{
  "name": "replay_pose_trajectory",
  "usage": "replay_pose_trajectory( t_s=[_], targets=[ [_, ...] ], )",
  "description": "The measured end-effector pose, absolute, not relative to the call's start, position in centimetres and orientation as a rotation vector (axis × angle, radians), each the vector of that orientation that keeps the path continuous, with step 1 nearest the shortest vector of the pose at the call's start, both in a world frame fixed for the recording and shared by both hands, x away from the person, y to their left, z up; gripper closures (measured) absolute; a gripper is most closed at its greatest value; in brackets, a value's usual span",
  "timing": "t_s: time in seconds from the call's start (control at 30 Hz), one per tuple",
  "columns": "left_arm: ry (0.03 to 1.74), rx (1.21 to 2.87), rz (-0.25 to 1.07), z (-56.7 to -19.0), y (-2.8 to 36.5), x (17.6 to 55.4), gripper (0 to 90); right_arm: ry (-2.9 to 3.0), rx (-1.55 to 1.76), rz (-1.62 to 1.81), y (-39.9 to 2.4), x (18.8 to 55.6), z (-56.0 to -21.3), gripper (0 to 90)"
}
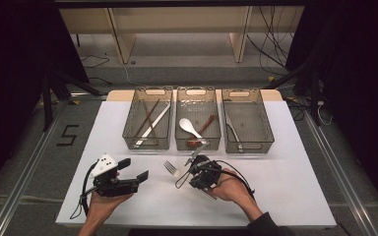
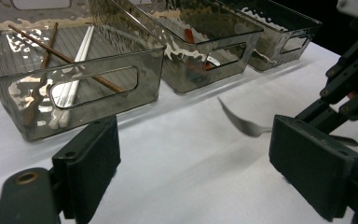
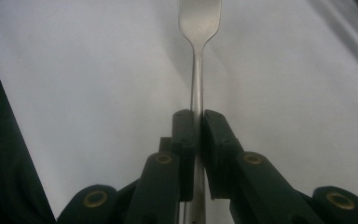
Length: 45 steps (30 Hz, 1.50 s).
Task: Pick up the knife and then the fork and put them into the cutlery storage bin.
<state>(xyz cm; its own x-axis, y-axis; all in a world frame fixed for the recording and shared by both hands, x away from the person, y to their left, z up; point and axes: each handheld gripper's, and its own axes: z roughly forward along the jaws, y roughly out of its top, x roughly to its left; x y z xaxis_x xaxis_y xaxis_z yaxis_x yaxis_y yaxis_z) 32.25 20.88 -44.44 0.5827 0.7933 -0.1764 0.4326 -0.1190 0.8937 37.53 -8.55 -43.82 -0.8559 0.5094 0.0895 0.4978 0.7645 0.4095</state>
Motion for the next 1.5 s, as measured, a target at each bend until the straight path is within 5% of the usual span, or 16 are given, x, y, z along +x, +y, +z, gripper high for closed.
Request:
replay_pose_trajectory(
  t_s=[1.5],
  targets=[
    [1.013,1.741,0.417,-44.4,20.9,32.3,16.0,2.644,1.075,0.871,-16.6,42.6,-37.7,84.3]
  ],
)
